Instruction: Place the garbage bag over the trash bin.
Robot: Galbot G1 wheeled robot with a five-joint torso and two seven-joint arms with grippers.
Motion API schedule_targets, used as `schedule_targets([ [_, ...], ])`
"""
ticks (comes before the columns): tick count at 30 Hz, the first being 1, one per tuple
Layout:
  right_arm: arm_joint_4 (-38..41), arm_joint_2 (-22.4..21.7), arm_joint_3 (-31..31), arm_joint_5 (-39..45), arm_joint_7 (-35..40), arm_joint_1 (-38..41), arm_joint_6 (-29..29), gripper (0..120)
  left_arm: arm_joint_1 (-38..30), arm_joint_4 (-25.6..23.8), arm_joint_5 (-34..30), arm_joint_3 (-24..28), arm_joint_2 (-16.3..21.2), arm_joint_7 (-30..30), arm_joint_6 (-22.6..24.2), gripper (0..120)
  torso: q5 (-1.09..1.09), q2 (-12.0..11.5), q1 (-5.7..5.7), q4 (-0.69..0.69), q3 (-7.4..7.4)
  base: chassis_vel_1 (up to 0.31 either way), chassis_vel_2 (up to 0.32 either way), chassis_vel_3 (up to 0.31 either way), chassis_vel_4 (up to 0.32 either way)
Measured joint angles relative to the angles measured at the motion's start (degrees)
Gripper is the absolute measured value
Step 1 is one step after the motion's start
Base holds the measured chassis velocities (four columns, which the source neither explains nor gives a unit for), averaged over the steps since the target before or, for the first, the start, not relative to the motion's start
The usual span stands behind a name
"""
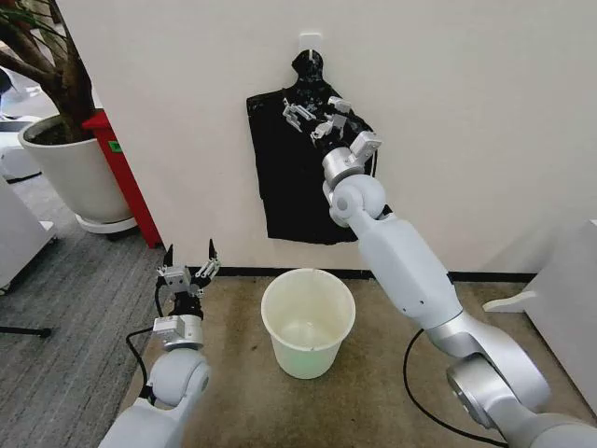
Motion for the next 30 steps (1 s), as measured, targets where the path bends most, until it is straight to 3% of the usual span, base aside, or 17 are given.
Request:
schedule_targets([
  [14,-3.2,1.1,0.5,-1.0,-0.8,1.2,0.9,98,0.1,0.3,0.5,0.3,-0.4,0.0,-0.2,92,-0.01,0.0,0.0,0.02,0.0,0.0,0.0,0.0,0.0],
  [21,-3.3,1.2,0.0,-1.1,-0.7,2.0,1.0,80,0.1,0.5,0.9,0.5,-1.0,0.0,-0.3,92,-0.01,0.0,0.0,0.01,0.0,0.0,0.0,0.0,0.0],
  [30,-4.0,1.8,0.1,-1.8,-0.7,1.5,1.5,44,0.2,0.3,0.9,0.4,-1.0,-0.1,-0.4,92,-0.01,0.0,0.0,0.01,0.0,0.0,0.0,0.0,0.0],
])
